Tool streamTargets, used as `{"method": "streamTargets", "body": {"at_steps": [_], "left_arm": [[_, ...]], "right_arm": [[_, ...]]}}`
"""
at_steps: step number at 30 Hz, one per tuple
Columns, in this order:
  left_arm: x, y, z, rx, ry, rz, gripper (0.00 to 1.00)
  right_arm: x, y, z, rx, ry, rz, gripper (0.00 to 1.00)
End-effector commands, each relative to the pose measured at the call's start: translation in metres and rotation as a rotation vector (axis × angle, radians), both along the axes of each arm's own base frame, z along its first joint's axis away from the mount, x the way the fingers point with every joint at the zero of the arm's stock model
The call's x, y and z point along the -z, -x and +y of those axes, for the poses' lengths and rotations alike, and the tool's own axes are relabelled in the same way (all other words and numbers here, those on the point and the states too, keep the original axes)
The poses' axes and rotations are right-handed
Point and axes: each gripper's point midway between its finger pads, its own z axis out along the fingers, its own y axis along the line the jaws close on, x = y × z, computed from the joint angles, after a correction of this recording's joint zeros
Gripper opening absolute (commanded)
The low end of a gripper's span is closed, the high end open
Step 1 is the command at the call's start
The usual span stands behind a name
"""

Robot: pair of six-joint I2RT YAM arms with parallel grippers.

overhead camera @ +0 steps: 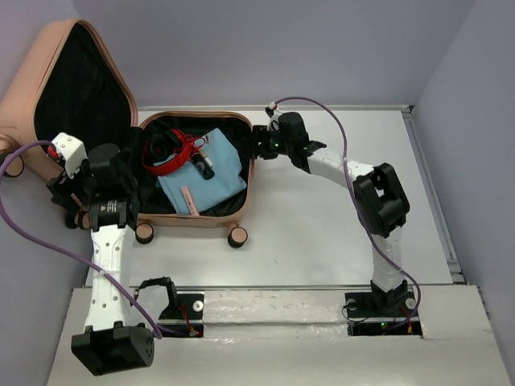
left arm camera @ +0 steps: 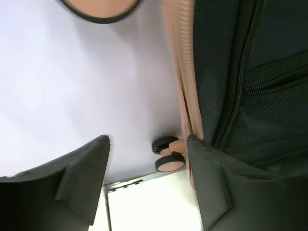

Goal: Pack the luggage

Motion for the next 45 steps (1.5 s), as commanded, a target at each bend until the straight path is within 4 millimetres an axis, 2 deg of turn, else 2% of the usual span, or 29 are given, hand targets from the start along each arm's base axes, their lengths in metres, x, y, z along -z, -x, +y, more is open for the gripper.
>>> {"method": "streamTargets", "body": {"at_steps": [1,5,9,13,18,21,26,31,35,36,38,39,40,41,42,44,45], "left_arm": [[-0.027,0.005,-0.005,0.019,-0.004,-0.168,0.82],[-0.02,0.006,-0.005,0.021,-0.002,-0.168,0.83],[-0.027,-0.011,-0.01,0.099,0.01,-0.207,0.83],[-0.032,-0.027,-0.019,0.202,0.04,-0.265,0.82],[-0.02,-0.032,-0.026,0.27,0.046,-0.258,0.82],[-0.019,-0.018,-0.018,0.179,0.027,-0.255,0.86],[-0.015,-0.027,-0.003,0.075,0.022,-0.175,0.86],[-0.018,-0.04,0.011,0.012,0.011,-0.12,0.82],[-0.022,-0.049,0.017,-0.01,0.008,-0.114,0.69],[-0.021,-0.049,0.017,-0.014,0.007,-0.11,0.55],[-0.021,-0.052,0.017,0.003,0.009,-0.122,0.4],[-0.021,-0.052,0.016,0.012,0.01,-0.127,0.21],[-0.021,-0.053,0.014,0.025,0.014,-0.136,0.12],[-0.02,-0.056,0.012,0.056,0.018,-0.146,0.06],[-0.023,-0.056,0.01,0.076,0.019,-0.163,0.06],[-0.019,-0.059,0.004,0.105,0.022,-0.17,0.06],[-0.019,-0.065,-0.009,0.149,0.021,-0.166,0.06]], "right_arm": [[-0.015,0.029,0.01,-0.065,0.004,-0.02,0.68],[-0.023,0.037,0.005,-0.068,0.002,-0.031,0.68],[-0.023,0.047,0.0,-0.081,0.002,-0.023,0.68],[-0.012,0.054,-0.005,-0.08,0.018,0.003,0.68],[-0.002,0.06,-0.009,-0.076,0.028,0.028,0.68],[-0.002,0.062,-0.008,-0.084,0.027,0.036,0.68],[0.004,0.062,-0.009,-0.085,0.045,0.046,0.69],[0.012,0.057,-0.008,-0.08,0.063,0.064,0.77],[0.02,0.051,-0.002,-0.089,0.069,0.07,0.79],[0.021,0.051,0.0,-0.1,0.066,0.073,0.79],[0.024,0.046,0.003,-0.103,0.065,0.072,0.76],[0.028,0.042,0.005,-0.1,0.067,0.075,0.72],[0.029,0.04,0.006,-0.098,0.067,0.076,0.63],[0.031,0.039,0.008,-0.098,0.067,0.079,0.59],[0.033,0.037,0.011,-0.103,0.062,0.087,0.45],[0.035,0.037,0.012,-0.105,0.057,0.096,0.3],[0.037,0.04,0.016,-0.111,0.059,0.101,0.21]]}}
